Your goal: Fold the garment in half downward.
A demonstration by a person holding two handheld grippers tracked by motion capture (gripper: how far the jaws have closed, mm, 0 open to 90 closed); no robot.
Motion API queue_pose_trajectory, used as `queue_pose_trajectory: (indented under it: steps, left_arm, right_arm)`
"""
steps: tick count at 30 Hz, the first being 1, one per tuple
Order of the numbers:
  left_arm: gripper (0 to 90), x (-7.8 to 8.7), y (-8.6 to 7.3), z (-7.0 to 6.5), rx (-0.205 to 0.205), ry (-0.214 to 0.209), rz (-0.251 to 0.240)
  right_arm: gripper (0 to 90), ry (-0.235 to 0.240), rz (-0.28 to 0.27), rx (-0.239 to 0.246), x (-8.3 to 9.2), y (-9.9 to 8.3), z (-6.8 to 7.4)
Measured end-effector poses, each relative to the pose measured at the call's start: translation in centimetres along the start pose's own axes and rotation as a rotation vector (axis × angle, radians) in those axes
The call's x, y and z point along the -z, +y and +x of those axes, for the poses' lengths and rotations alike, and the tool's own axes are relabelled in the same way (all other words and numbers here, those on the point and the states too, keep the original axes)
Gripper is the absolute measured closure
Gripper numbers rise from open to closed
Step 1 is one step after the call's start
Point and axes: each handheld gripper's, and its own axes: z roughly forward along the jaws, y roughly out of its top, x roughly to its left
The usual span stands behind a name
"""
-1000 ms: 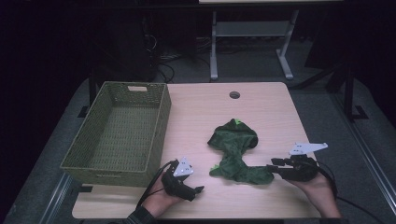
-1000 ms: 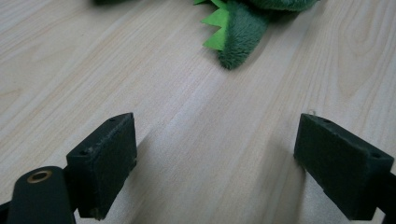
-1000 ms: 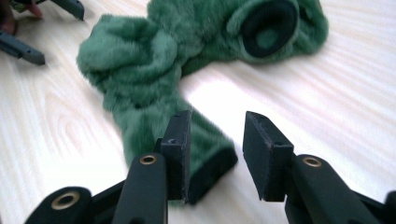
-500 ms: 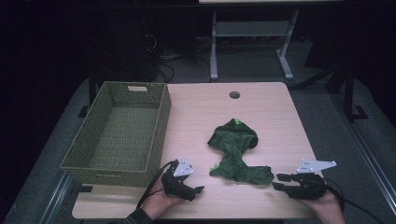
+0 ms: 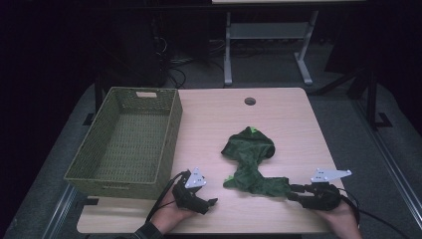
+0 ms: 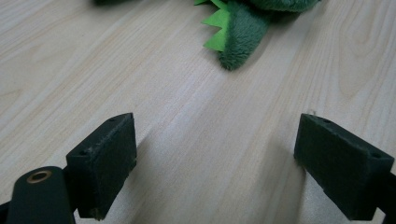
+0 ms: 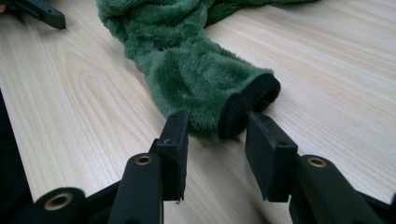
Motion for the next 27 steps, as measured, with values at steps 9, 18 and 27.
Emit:
queue_pose_trajectory:
  steps: [9, 18, 27]
  left_arm:
    - [12.3, 0.0, 0.0, 0.0, -0.001, 0.0, 0.001]
    - [12.3, 0.0, 0.0, 0.0, -0.001, 0.0, 0.001]
    - [12.3, -0.1, 0.1, 0.0, 0.0, -0.001, 0.0]
  right_arm:
    - [83.3, -0.01, 0.019, 0.013, 0.0, 0.2, 0.1]
    - [83.2, -0.033, -0.012, 0.034, 1.3, 0.7, -0.1]
    - [82.8, -0.086, -0.043, 0.059, 2.6, 1.7, 0.0]
